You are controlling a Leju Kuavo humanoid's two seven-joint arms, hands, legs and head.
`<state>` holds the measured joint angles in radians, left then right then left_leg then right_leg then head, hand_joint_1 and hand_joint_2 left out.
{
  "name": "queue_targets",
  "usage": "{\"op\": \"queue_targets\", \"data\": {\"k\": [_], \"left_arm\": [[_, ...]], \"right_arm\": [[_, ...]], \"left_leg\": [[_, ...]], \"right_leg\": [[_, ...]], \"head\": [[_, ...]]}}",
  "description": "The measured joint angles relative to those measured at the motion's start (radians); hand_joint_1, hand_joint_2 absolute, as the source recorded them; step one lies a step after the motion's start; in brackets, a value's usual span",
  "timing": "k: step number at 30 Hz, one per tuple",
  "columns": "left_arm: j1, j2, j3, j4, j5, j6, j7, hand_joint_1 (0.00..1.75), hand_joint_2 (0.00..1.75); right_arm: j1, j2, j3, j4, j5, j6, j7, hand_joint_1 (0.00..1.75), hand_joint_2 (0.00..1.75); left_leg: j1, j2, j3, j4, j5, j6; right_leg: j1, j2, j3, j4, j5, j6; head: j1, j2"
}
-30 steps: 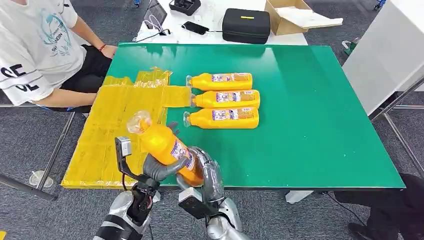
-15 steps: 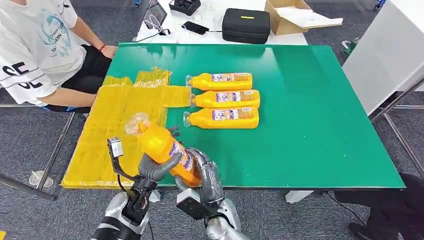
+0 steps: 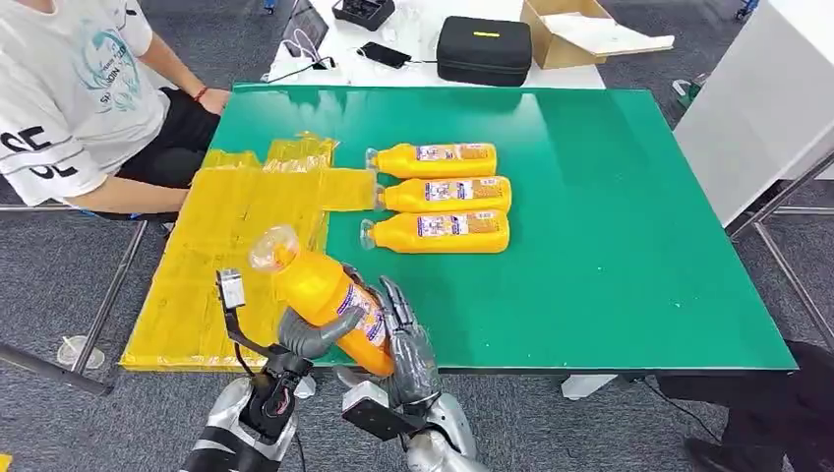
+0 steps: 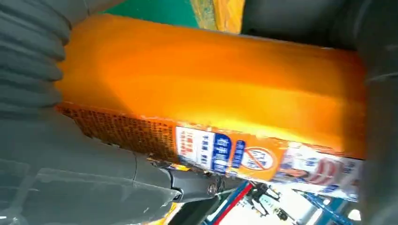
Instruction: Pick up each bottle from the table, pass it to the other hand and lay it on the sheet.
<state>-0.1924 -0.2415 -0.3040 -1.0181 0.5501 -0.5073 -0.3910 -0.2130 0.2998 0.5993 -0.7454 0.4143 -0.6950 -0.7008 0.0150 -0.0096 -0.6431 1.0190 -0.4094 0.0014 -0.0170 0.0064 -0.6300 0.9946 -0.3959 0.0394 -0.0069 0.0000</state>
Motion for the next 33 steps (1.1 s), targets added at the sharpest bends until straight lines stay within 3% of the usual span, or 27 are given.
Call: {"op": "queue_targets", "data": {"k": [9, 21, 23, 27, 33], "left_arm": [[-0.007, 0.000, 0.054, -0.082, -0.224, 0.320, -0.125, 1.75, 1.75], [-0.096, 0.007, 0.182, -0.131, -0.533, 0.734, -0.257, 1.75, 1.75], [-0.118, 0.016, 0.191, -0.129, -0.664, 0.856, -0.277, 1.75, 1.75], [-0.217, 0.069, 0.192, -0.038, -1.073, 1.065, -0.220, 1.75, 1.75], [-0.353, 0.141, 0.149, 0.213, -1.444, 1.106, -0.099, 1.75, 1.75]], "right_arm": [[0.037, -0.004, -0.067, -0.090, -0.079, 0.068, 0.000, 0.00, 0.00], [0.144, -0.034, -0.105, -0.450, -0.248, 0.152, 0.000, 0.00, 0.00], [0.150, -0.038, -0.104, -0.490, -0.259, 0.148, 0.000, 0.00, 0.00], [0.152, -0.049, -0.088, -0.571, -0.277, 0.127, 0.000, 0.00, 0.00], [0.151, -0.052, -0.078, -0.621, -0.295, 0.160, 0.000, 0.00, 0.00]], "left_leg": [[0.000, 0.000, 0.000, 0.000, 0.000, 0.000], [0.000, 0.000, -0.001, 0.000, 0.000, 0.000], [0.000, 0.000, -0.001, 0.000, 0.000, 0.000], [0.000, -0.001, -0.001, 0.000, 0.002, -0.001], [0.000, 0.000, 0.000, 0.000, 0.002, -0.001]], "right_leg": [[0.000, 0.000, 0.000, 0.000, 0.000, 0.000], [0.000, 0.000, -0.001, 0.000, 0.000, 0.000], [0.000, 0.000, -0.001, 0.000, 0.000, 0.000], [0.000, 0.000, 0.000, 0.000, 0.000, 0.000], [0.000, 0.000, 0.000, 0.000, 0.001, 0.000]], "head": [[0.000, 0.000], [0.000, 0.000], [0.000, 0.000], [0.000, 0.000], [0.000, 0.000]]}}
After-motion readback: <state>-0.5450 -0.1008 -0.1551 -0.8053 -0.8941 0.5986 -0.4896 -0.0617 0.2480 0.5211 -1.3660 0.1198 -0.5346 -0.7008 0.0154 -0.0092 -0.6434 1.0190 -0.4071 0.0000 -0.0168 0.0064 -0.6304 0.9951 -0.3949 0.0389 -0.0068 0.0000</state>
